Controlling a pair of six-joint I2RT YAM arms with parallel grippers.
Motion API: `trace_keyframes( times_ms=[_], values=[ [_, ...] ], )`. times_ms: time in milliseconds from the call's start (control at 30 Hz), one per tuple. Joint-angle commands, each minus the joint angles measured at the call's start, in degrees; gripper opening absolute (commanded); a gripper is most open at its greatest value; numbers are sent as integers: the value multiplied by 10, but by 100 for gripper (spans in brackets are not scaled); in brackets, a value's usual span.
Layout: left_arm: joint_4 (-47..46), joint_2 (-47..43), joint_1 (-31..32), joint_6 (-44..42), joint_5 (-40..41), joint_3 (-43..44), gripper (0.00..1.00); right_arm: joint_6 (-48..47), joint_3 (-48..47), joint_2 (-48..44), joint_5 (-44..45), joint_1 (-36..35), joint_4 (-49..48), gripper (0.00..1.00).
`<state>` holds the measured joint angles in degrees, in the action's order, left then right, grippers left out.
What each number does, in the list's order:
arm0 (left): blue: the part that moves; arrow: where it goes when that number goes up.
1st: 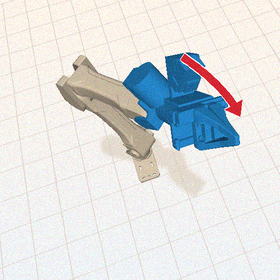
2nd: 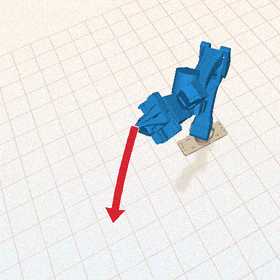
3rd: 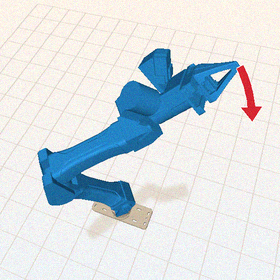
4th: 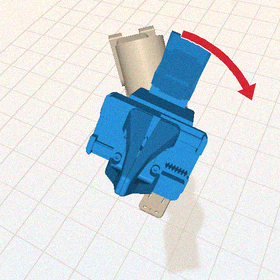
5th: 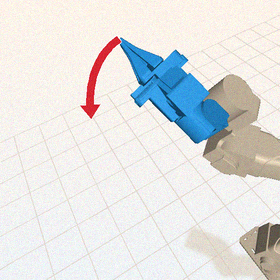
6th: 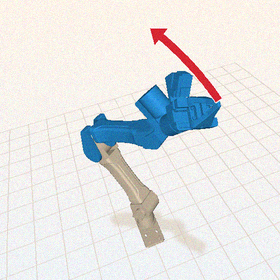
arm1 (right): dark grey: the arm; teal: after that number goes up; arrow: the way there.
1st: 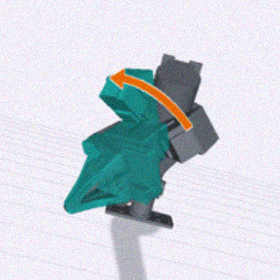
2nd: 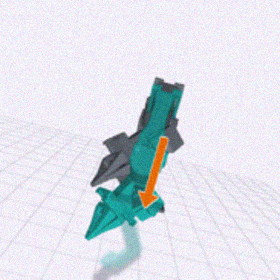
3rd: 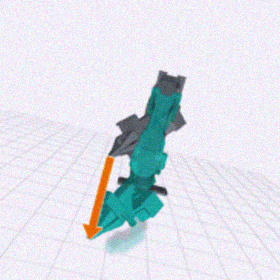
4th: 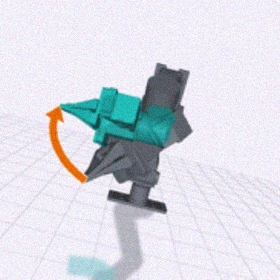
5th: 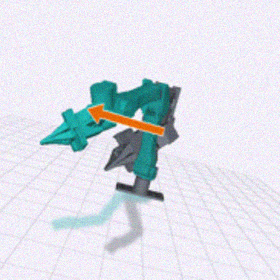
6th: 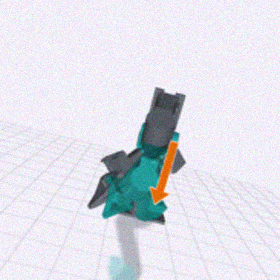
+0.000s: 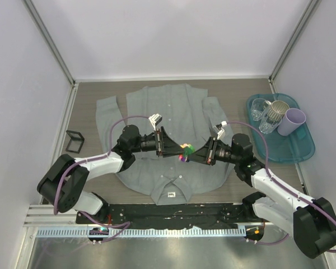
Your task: Remove the brooch from the garment
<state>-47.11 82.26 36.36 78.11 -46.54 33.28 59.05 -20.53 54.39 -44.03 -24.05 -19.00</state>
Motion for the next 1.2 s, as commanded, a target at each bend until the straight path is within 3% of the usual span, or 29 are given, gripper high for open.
trace_keyframes(
  times_ms=[0,133,267,600,900,1100,1167],
  values=[
    [-44,-15,0,7,7,-8,44,-4,-20,-12,-17,-4,-16,1],
    [59,-55,-4,-62,39,-2,54,-7,-19,-14,-18,-3,-16,1],
    [155,-68,-5,-105,55,11,58,-9,-25,-20,-22,-4,-9,1],
    [171,-59,-5,-118,66,18,60,-29,-43,-40,-23,-4,31,1],
    [-16,-3,5,-5,22,-14,53,-27,-47,-36,-17,-4,27,1],
    [-143,51,11,58,17,-28,33,-22,-48,-32,-16,-4,19,1],
    [-196,63,11,88,15,-32,19,-24,-48,-32,-17,-4,19,1]
  ],
)
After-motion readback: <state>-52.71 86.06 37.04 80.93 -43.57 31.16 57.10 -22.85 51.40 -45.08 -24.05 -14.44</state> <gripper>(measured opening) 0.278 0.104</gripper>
